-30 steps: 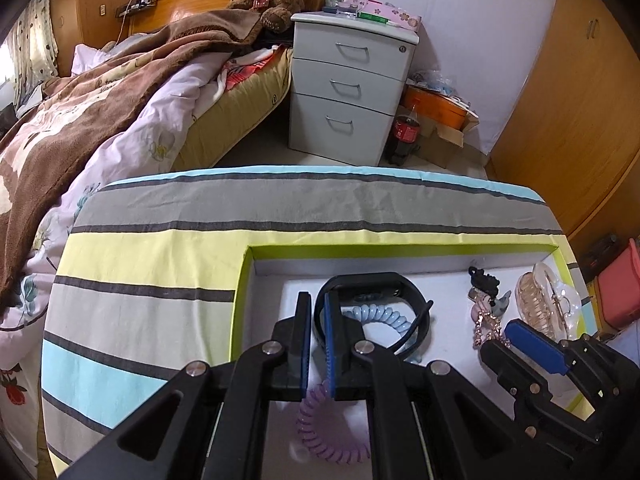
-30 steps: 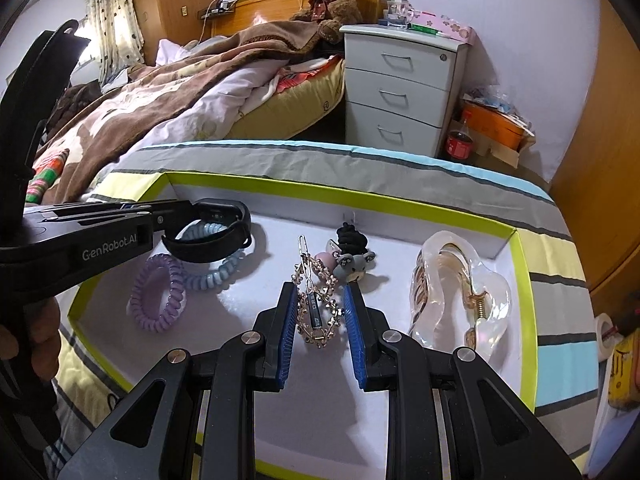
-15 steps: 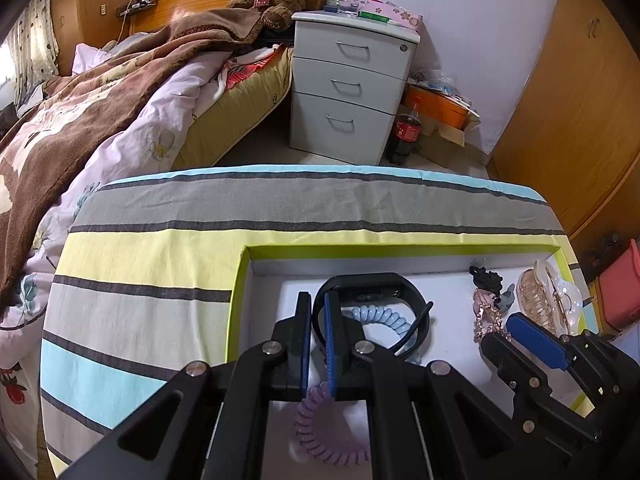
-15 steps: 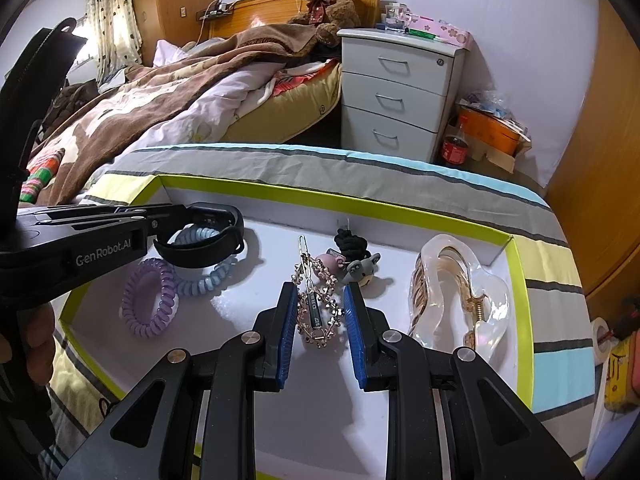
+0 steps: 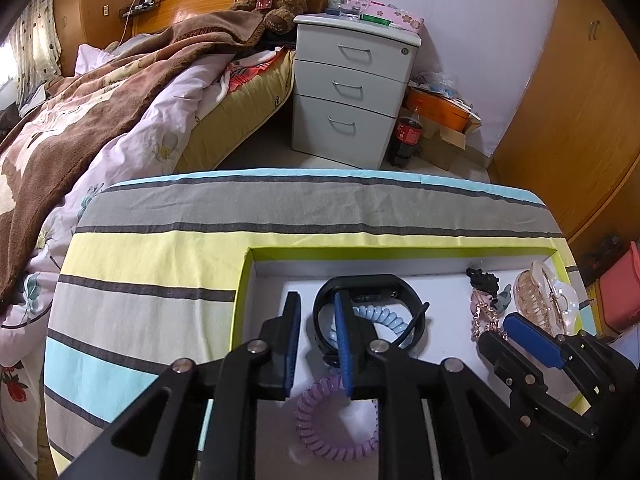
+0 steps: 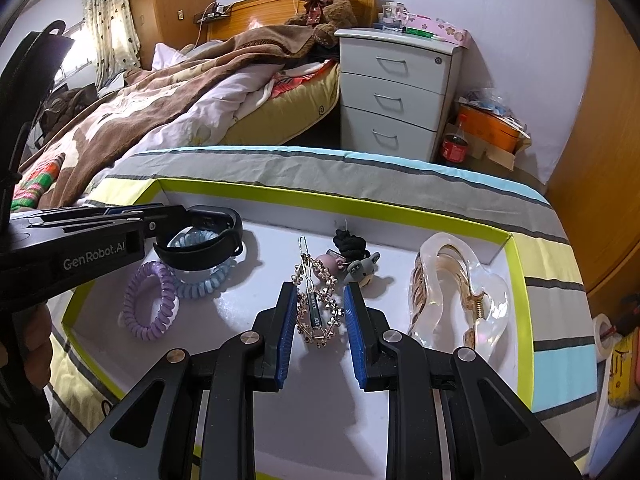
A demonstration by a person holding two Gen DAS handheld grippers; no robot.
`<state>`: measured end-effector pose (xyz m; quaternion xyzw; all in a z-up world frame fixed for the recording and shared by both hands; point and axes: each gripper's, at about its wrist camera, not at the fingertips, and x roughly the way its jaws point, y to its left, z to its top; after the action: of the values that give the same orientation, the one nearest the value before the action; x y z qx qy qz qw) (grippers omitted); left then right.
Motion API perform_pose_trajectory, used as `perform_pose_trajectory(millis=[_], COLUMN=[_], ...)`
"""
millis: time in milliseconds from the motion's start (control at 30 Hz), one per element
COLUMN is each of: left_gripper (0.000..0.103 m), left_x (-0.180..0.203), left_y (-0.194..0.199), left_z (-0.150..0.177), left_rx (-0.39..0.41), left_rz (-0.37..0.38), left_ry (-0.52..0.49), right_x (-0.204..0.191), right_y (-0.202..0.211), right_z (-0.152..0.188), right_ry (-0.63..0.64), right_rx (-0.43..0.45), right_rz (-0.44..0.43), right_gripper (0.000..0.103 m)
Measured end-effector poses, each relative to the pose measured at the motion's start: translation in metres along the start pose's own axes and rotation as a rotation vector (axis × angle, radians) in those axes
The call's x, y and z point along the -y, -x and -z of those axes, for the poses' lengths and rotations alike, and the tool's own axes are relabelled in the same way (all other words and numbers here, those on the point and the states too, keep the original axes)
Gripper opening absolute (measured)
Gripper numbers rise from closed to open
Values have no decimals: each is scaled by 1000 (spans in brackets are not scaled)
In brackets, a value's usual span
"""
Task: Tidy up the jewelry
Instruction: 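Open the right gripper over the box while the left releases the black band, then withdraw both grippers from the box toward the remaining jewelry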
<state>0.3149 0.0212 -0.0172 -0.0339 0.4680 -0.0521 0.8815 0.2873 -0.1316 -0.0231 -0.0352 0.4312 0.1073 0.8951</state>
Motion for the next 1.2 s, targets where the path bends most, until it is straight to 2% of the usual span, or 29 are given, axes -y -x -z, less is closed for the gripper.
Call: perform_pose_trajectory(millis=[100, 167, 233, 467, 567, 767, 1200], left_gripper=[22, 30, 31, 38, 45, 53, 58], left_x=[1, 2, 2, 4, 5, 4, 7], left_y=[2, 4, 6, 15, 17, 31, 75], left_z=[0, 0, 0, 0, 1, 7, 30], left_rx=[5, 6, 9, 23, 24, 38, 85], left_rz=[-1, -2, -6, -6, -8, -8, -9], left_ry=[-4, -1, 2, 3, 6, 14, 18], right_x=[2, 3, 5, 6, 7, 7, 1], right_y=[0, 1, 2, 7, 11, 25, 63], right_z=[0, 0, 0, 2, 2, 5, 15], right_ry=[-7, -10, -15, -30, -36, -45, -54], right_rx=[0, 2, 5, 7, 13, 31, 76], right_rz=[-2, 0, 0, 4, 4, -1, -3], right_gripper=[26, 31, 33, 33, 33, 37, 37])
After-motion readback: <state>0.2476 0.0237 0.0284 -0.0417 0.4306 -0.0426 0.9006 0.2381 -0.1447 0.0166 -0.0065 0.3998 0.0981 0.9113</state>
